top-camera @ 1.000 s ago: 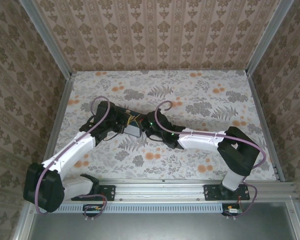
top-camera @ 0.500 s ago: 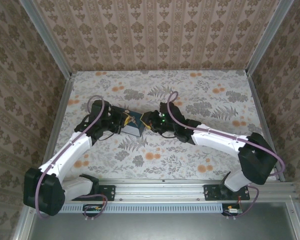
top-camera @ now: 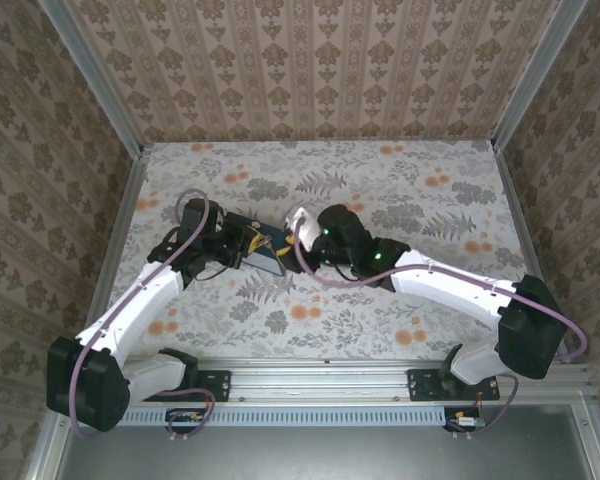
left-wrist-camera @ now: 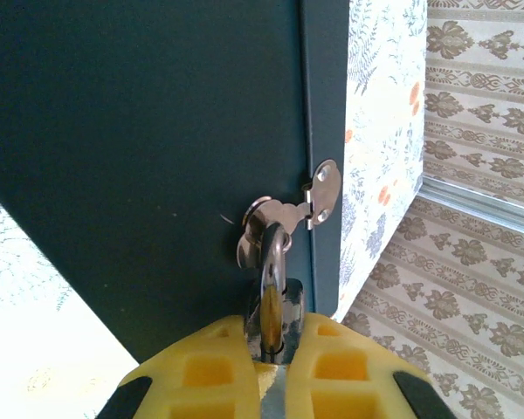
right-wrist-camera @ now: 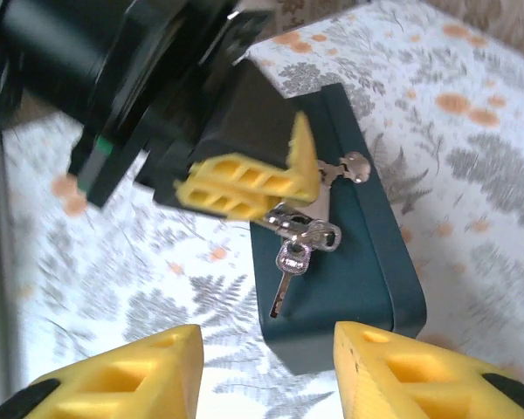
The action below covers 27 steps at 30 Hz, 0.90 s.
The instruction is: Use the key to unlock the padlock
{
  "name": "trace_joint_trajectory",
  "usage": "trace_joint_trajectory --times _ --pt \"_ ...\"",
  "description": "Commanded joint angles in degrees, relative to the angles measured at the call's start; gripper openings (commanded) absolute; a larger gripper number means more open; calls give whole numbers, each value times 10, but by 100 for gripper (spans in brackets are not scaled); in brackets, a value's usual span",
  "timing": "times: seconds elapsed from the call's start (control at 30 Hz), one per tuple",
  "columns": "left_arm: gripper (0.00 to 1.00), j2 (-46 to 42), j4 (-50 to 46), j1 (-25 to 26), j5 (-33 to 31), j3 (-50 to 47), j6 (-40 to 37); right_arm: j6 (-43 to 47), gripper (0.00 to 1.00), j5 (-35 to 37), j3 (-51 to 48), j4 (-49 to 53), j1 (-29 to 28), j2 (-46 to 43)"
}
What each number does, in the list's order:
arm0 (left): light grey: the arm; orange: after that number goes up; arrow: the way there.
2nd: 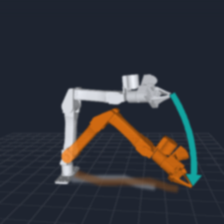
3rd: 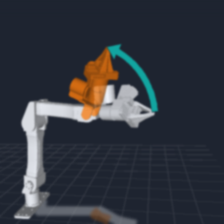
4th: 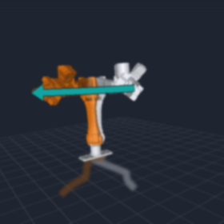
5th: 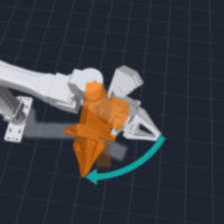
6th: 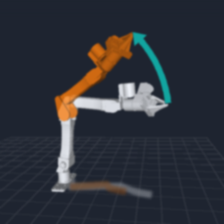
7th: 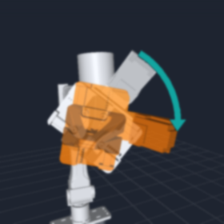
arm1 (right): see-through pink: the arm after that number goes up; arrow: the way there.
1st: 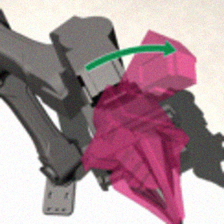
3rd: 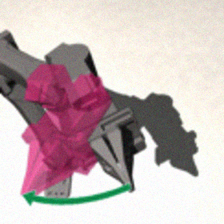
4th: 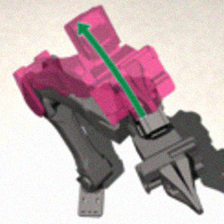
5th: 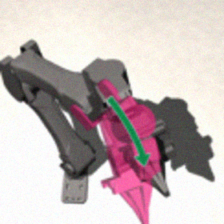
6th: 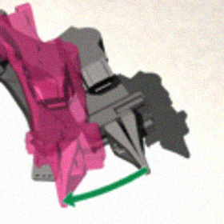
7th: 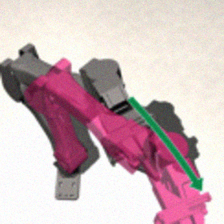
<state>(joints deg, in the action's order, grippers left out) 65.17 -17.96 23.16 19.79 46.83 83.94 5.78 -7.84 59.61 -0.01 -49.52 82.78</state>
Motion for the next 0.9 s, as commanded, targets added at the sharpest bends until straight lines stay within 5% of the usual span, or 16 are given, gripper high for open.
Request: trace_joint_trajectory --times 0.0,0.53,0.87 --pt "0 -20 11 4 10 31 -11 213 48 73 -19 -91 -22 21" --pt "0 -18 12 19 7 35 -9 358 48 161 6 -190 -50 122" --pt "0 -21 16 25 9 28 -6 354 35 171 16 -192 -50 132"
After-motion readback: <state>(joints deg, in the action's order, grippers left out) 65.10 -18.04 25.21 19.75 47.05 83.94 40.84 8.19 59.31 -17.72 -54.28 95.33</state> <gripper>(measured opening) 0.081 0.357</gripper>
